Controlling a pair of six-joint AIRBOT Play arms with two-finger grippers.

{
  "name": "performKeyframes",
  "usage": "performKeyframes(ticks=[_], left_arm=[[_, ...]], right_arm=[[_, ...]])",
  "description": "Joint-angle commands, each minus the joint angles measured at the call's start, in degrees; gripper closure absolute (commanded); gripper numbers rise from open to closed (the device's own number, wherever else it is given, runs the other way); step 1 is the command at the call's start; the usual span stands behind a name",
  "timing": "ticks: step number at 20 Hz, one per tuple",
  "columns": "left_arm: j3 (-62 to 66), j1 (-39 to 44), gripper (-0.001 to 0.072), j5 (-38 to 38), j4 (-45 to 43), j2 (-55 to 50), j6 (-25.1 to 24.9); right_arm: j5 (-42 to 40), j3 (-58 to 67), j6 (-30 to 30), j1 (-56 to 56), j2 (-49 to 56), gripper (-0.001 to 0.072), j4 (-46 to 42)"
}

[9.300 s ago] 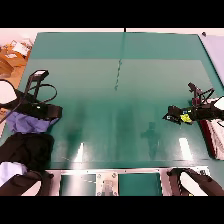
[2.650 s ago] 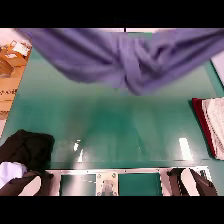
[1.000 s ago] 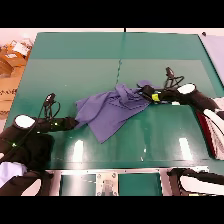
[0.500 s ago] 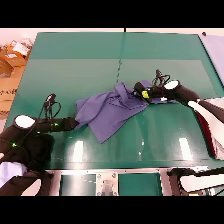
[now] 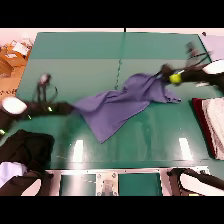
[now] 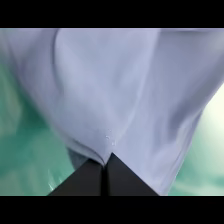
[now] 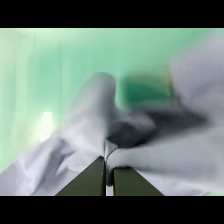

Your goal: Fold the shirts.

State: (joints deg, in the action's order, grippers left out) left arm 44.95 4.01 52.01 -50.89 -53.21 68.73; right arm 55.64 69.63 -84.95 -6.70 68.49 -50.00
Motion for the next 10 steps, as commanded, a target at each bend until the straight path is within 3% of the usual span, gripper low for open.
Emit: performKeyframes(ticks=[1,4,6,10], left_arm=[[24.2,0.0,0.0689,8.7,-7.6,0.1,4.3],[49.2,0.0,0.0688,12.8,-7.8,0.1,6.4],[62.9,0.0,0.0688,14.5,-7.8,0.1,7.6],[79.2,0.0,0.0688,17.4,-7.8,1.2,9.3]], right_arm=[[2.8,8.6,0.1,-8.5,-17.5,0.0695,-2.3],[1.4,17.9,-0.2,-17.7,-28.7,0.0695,-2.2],[0.7,23.0,-3.6,-23.9,-33.2,0.0695,-2.2],[-2.1,30.5,-7.2,-29.4,-36.0,0.0695,-2.1]])
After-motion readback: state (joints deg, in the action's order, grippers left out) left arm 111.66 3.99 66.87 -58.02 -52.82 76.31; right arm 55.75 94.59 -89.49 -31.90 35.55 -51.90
